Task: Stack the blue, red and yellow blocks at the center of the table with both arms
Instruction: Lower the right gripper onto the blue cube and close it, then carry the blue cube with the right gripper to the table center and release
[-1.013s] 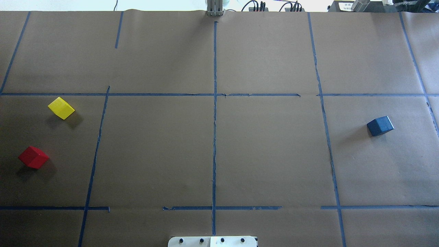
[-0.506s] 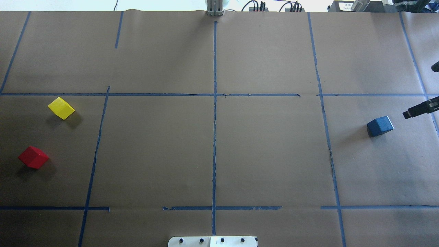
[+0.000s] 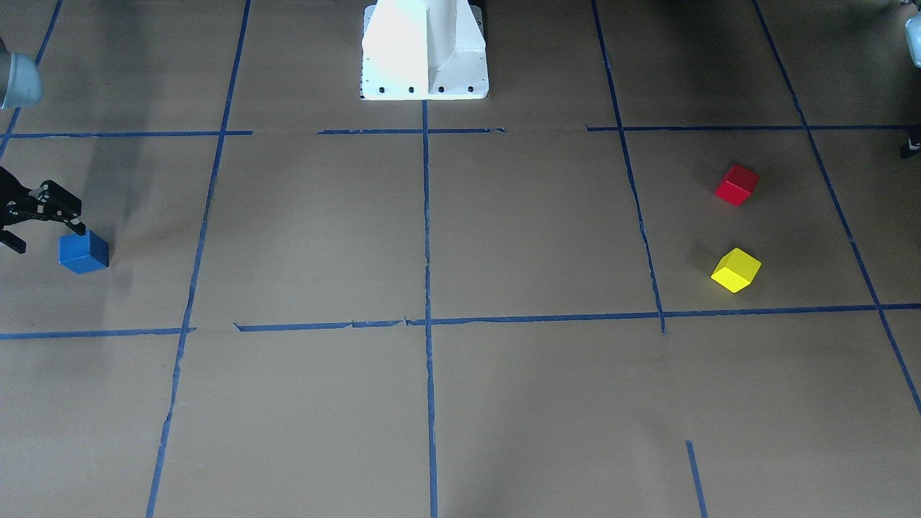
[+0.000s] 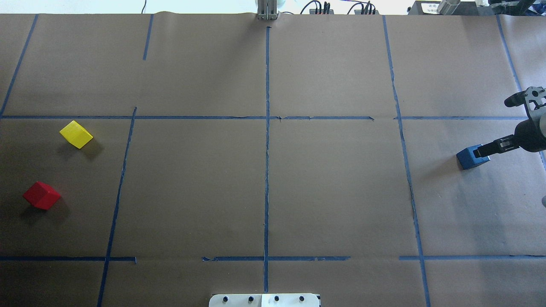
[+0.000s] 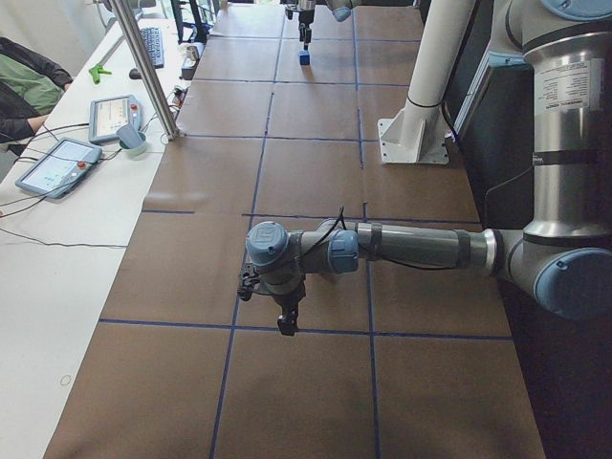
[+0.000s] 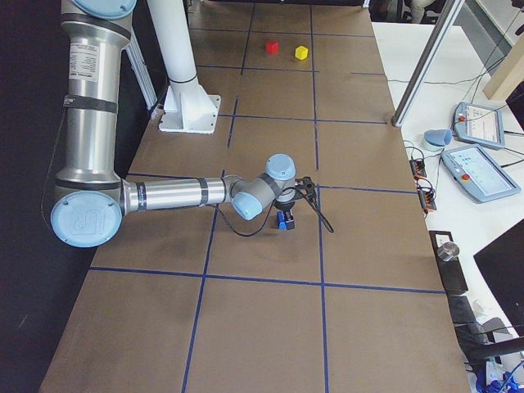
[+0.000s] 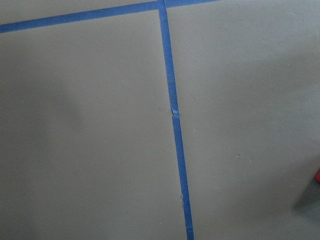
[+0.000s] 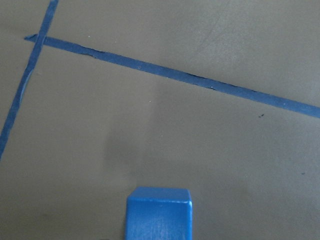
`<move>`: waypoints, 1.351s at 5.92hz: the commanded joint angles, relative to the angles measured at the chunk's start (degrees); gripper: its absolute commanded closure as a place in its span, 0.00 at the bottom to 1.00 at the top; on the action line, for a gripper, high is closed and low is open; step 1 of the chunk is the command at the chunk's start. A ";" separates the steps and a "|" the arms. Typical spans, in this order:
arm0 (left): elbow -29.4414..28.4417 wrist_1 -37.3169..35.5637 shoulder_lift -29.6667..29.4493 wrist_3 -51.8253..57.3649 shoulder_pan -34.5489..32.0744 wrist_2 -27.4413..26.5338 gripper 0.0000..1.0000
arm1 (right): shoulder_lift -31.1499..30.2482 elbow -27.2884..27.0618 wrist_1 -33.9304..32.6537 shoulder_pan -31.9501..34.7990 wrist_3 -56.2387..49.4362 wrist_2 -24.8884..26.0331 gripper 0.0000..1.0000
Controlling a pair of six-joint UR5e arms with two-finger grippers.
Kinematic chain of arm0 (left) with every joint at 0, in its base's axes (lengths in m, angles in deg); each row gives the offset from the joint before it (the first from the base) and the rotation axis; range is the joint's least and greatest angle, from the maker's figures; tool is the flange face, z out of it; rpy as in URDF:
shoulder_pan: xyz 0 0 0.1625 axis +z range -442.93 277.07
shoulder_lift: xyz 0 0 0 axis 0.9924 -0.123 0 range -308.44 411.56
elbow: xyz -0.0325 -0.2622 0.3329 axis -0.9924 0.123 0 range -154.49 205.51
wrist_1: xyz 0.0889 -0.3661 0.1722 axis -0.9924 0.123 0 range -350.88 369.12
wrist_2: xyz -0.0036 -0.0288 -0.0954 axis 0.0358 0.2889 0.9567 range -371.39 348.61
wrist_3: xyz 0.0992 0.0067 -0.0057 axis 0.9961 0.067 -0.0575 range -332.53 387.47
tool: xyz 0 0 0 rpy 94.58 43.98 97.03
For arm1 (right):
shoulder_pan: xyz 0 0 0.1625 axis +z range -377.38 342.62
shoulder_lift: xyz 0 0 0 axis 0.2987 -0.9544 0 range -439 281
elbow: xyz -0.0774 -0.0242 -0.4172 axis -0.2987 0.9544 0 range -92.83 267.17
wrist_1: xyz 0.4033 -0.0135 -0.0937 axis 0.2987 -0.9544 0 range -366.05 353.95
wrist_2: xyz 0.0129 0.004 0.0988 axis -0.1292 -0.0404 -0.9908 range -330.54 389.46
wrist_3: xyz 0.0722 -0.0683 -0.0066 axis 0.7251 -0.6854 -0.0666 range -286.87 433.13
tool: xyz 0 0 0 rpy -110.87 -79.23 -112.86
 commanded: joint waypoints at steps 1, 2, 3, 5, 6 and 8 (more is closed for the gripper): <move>-0.11 0.00 0.06 0.00 0.00 -0.04 0.00 | 0.44 2.76 0.41 -3.28 0.33 2.75 0.00; -0.12 0.00 0.06 0.00 0.00 -0.04 0.00 | 0.53 3.55 0.41 -4.51 0.33 2.85 0.00; -0.12 0.00 -0.02 0.00 0.09 0.05 0.00 | 1.05 3.56 0.50 -4.78 0.33 2.94 0.05; -0.20 0.00 -0.02 0.09 0.00 -0.04 0.00 | 2.28 3.22 0.50 -4.79 0.25 2.94 0.82; -0.20 0.00 -0.02 0.09 0.00 -0.04 0.00 | 2.89 2.86 0.68 -4.70 0.25 2.94 0.85; -0.12 0.00 0.06 0.00 0.00 0.05 0.00 | 6.13 -0.98 -0.11 -4.79 8.00 2.77 0.93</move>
